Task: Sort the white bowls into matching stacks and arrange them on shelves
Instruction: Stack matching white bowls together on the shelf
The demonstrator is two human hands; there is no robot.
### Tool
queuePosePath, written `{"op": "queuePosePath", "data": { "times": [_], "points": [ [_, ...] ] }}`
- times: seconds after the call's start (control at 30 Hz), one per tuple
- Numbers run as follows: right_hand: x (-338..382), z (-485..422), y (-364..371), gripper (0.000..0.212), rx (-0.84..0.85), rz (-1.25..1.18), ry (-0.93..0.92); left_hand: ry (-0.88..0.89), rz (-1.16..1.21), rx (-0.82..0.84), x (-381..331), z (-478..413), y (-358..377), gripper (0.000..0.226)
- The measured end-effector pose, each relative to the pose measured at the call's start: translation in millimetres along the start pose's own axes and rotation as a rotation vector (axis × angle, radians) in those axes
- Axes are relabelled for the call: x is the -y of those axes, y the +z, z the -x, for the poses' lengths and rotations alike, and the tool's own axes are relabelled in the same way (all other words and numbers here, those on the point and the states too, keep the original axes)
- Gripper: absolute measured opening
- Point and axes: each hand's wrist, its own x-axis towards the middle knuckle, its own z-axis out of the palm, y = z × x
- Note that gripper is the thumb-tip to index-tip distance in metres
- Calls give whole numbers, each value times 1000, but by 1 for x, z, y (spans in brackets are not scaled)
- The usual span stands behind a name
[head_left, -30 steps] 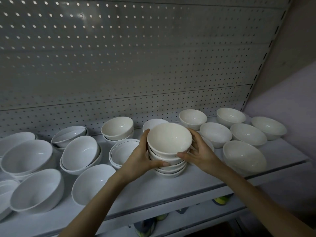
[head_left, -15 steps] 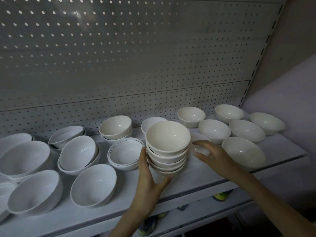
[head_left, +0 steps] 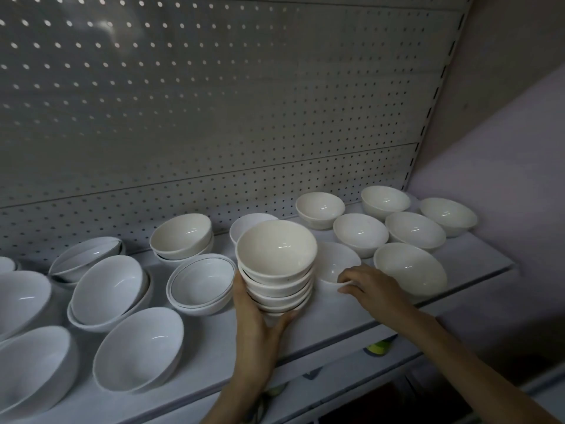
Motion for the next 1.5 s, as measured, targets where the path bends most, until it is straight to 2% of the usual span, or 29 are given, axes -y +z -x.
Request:
{"op": "queuePosePath", "data": {
  "times": [0.47, 0.53, 0.63, 0.73, 0.83, 0.93, 1.03, 1.13, 1.4, 1.5],
  "points": [
    [-8, 5, -4, 12, 52, 5, -10, -29, -42, 84, 18, -21, -8, 106],
    [-9, 7, -3, 19, 17, -29, -16, -29, -39, 83, 18, -22, -7, 106],
    [-18, 11, -6, 35, -124, -7, -52, -22, -33, 83, 18, -22, -4, 105],
    [-33, 16, -14, 39, -196, 101, 50, -10, -50, 70, 21, -21, -3, 104],
    [-42, 28, -21, 47, -153, 195, 225, 2, -49, 63, 20, -22, -4, 103],
    [-47, 40, -23, 34, -143, 231, 295, 4, -17, 71, 14, -23, -5, 99],
    [-49, 46, -23, 14, -190, 274, 296, 10, -21, 64, 11, -28, -5, 98],
    [-54, 47, -21, 4, -216, 255, 288, 24, -12, 61, 6, -35, -8, 100],
    [-45, 56, -29, 11, -315, 53, 328, -24, 67, 125, 2, -53, -23, 105],
    [-47, 58, -32, 9, -338, 54, 343, -23, 55, 117, -7, -59, -24, 90]
  ]
}}
